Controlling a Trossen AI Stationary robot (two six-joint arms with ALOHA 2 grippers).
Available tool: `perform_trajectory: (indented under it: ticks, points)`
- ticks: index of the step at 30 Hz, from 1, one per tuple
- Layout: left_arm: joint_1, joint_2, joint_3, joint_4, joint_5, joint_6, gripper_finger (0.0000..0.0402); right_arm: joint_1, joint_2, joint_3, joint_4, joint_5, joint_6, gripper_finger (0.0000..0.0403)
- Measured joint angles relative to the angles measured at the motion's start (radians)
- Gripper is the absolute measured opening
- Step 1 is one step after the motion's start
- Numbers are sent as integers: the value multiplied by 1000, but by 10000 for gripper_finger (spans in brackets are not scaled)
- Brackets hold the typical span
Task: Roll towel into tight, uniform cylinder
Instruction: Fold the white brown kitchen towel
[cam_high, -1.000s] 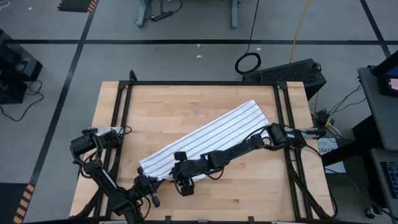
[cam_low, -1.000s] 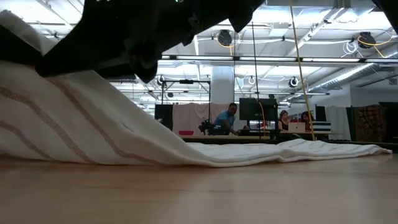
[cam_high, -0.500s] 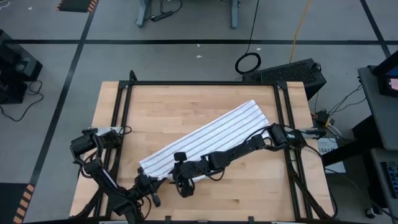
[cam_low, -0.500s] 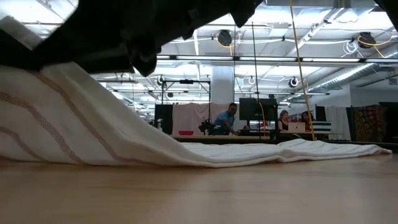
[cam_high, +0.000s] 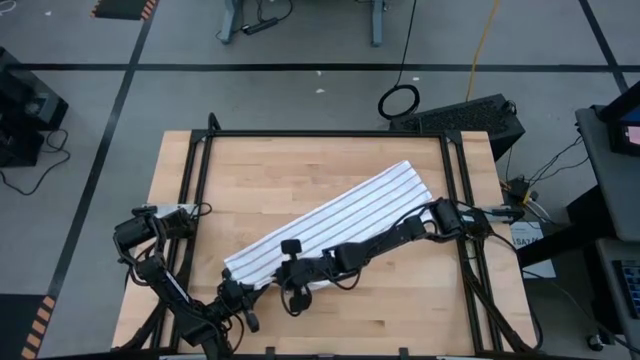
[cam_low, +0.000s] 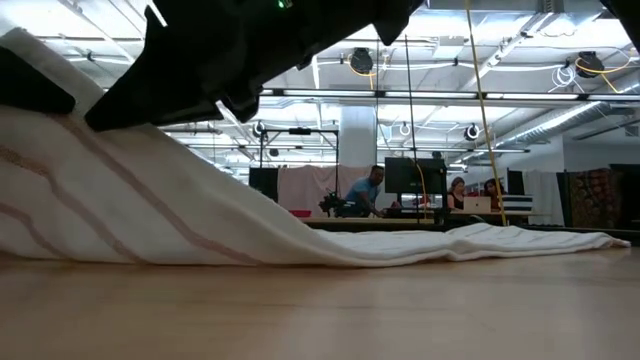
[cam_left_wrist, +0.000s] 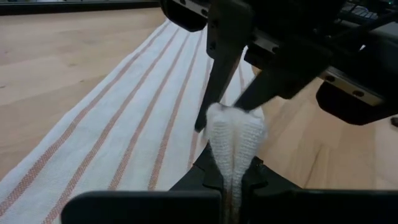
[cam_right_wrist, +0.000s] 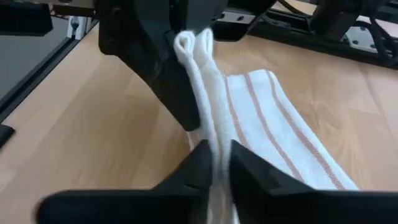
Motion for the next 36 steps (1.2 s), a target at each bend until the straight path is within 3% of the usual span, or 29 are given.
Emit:
perform_trajectory:
  ticks: [3,17,23,30,36]
  points:
    - [-1,0,0,0,0,1,2,-8,0,0,0,-38,-10,7]
    - [-2,0,0,2,52,2,12,-67,-8,0,-50,-237,-18,2]
    - [-19,0,0,41,52,18,87,-88,-9,0,-56,-285,-15,2]
    - [-129,-2,36,53,49,27,190,-111,-9,0,-77,-342,-27,2]
    - [-192,-2,12,39,48,-33,220,-126,-9,0,-107,-349,-42,2]
